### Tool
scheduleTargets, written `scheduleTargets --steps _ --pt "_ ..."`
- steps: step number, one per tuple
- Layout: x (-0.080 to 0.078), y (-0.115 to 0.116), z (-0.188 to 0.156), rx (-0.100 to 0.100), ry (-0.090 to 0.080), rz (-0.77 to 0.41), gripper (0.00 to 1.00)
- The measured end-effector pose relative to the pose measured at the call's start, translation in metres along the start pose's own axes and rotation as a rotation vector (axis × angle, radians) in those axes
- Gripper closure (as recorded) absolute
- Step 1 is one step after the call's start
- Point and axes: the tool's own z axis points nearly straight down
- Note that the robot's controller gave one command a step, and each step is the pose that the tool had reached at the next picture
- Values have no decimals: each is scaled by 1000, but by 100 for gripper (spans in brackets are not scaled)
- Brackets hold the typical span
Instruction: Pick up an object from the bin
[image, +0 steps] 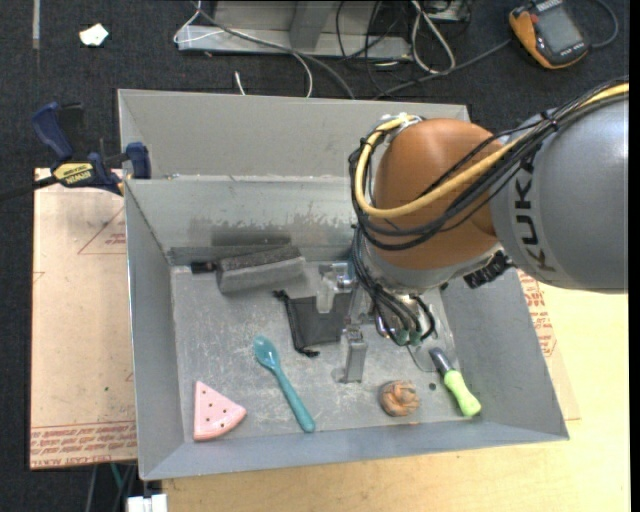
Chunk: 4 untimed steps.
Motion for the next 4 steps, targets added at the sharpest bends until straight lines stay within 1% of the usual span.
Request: scheduleTargets --steps 1,2,3,4 --pt "-1 -1 -5 -1 -8 4 0" --pt "-36 -44 47 -2 -17 -177 0" --pt "-60 -69 72 -3 -11 -45 0" --pt "-76 -87 88 0 -12 -215 0"
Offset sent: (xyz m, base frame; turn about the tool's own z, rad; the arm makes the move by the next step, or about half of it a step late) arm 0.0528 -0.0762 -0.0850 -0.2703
